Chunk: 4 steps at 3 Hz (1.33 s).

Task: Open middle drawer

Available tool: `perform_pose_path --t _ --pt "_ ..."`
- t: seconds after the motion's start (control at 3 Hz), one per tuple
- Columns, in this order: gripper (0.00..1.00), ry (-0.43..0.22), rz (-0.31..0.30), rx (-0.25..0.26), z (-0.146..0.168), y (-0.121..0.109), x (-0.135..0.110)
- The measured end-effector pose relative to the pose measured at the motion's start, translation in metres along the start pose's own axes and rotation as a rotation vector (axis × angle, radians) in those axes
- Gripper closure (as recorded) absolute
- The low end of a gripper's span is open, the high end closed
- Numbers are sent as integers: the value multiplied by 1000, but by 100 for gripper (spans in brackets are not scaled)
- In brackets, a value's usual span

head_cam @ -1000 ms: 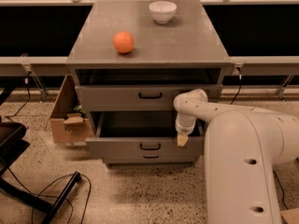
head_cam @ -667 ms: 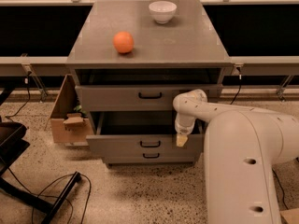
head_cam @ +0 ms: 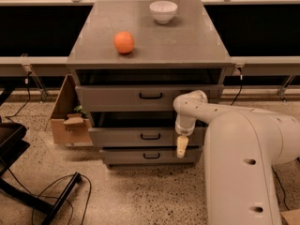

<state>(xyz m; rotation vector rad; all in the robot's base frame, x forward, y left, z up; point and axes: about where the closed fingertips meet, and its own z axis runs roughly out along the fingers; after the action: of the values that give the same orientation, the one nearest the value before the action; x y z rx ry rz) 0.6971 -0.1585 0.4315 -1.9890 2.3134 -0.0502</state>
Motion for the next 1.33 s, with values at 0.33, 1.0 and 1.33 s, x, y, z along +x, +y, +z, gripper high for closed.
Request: perform_pose_path --t 0.33,1.0,1.33 --pt "18 22 16 -34 9 17 7" --pt "73 45 52 -78 -2 36 18" --pt "96 45 52 -78 -6 34 18"
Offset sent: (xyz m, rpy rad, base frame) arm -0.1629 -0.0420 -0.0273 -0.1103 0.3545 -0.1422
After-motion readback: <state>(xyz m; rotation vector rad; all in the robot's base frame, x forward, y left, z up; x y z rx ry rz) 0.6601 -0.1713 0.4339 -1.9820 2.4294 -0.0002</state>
